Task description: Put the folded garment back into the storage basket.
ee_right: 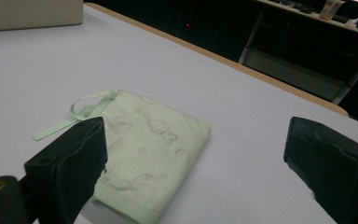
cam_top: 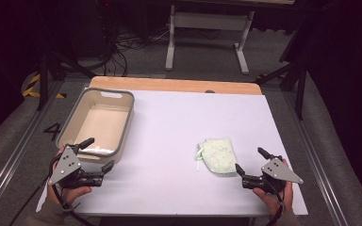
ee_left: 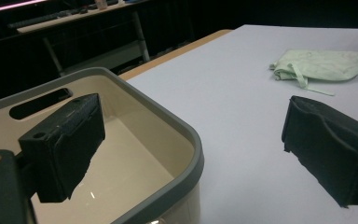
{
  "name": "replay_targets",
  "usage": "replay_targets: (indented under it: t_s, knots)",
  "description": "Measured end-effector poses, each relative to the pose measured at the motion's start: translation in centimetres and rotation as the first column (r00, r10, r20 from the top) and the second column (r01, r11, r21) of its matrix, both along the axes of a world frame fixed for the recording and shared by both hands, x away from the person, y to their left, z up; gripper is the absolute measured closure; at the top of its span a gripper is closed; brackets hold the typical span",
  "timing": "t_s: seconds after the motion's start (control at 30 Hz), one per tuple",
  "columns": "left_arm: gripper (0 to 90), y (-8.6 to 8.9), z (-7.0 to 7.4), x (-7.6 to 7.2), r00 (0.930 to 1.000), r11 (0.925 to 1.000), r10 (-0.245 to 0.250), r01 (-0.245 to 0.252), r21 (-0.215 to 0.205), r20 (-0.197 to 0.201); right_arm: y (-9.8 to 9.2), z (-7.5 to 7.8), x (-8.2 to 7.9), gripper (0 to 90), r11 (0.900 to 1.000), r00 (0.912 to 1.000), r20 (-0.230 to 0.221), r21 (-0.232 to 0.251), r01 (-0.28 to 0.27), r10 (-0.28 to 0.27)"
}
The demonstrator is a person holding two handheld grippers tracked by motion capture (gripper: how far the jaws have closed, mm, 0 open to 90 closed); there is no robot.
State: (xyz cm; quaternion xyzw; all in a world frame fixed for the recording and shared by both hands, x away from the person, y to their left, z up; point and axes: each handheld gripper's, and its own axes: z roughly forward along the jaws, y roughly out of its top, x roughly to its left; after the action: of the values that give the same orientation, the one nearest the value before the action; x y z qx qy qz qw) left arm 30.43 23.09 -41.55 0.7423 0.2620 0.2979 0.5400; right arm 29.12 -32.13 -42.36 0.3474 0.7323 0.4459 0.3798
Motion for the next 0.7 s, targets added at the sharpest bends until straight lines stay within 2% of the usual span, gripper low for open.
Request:
replay_targets:
  t_s: [0.07,0.1,0.4,0.57,0.7]
  knots:
    - [6.5,-0.2,-0.1,0.1,1.0,1.0,-0.006,0.006,0.002,0.003,-0.1,-0.1,0.0,6.5,1.0,0.9999,-0.009,0.005,-0.008,0.008]
    - [6.5,-0.3,-0.2,0.1,1.0,0.9998,-0.007,0.007,0.016,0.007,-0.2,-0.1,-0.1,6.5,1.0,0.9999,-0.01,0.004,-0.005,0.005]
    - [6.2,-0.6,-0.5,-0.3,0.9999,0.9997,-0.014,0.014,0.02,0.0,-0.1,0.5,0.3,6.0,1.0,0.9998,-0.007,0.023,-0.016,0.016]
    - [6.1,-0.8,-0.6,-0.3,0.9998,0.9994,-0.019,0.019,0.031,-0.001,-0.2,1.6,1.6,5.5,0.997,0.9982,-0.05,0.072,-0.03,0.034]
    - [6.1,-0.8,-0.6,-0.3,0.9998,0.9991,-0.019,0.019,0.037,-0.003,-0.2,2.1,3.1,5.8,0.997,0.9956,-0.088,0.074,-0.026,0.033]
